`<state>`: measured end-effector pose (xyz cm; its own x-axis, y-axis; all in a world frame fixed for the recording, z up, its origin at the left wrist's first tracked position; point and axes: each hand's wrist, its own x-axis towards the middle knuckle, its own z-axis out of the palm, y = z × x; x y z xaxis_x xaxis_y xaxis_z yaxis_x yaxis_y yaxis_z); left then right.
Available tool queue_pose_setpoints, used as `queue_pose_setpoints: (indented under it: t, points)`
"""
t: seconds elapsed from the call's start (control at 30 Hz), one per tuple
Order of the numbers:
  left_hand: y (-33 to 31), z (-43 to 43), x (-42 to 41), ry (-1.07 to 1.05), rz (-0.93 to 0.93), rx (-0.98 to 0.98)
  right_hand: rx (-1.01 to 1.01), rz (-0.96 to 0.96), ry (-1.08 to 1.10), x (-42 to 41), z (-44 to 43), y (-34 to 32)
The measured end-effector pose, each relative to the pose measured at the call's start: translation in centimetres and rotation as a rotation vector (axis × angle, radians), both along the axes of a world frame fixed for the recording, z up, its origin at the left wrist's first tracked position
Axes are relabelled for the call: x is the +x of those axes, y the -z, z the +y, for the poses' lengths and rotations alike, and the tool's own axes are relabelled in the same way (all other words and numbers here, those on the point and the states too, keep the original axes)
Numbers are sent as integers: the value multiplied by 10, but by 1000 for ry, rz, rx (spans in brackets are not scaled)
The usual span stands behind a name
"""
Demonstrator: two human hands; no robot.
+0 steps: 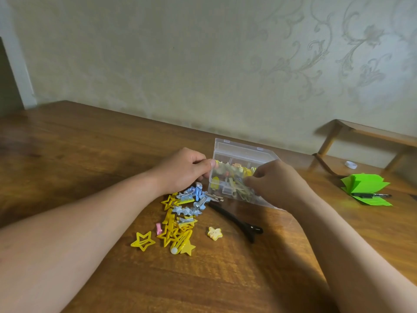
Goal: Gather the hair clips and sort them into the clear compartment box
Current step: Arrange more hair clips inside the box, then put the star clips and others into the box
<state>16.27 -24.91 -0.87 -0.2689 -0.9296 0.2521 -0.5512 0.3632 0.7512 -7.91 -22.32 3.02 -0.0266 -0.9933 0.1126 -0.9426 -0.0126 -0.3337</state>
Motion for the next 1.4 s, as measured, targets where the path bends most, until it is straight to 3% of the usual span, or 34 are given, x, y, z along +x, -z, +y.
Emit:
queue_pose_setpoints:
  t: [0.33,0.53,0.7,0.83,1.4]
  points:
    - [1,1,3,-5,-3,4,-86,5,-49,2,5,-4]
    - [-1,1,0,-11,-28,-10,-207,-35,-271,14,19,-19]
    - [-1,-1,-1,-24,-32,-17,36,104,-605,32,42,-33]
    - [0,-3,-1,-33,18,11,263,259,-691,41,54,-33]
    - [-1,-1,-2,-51,19,24,406,209,-762,43,61,-41]
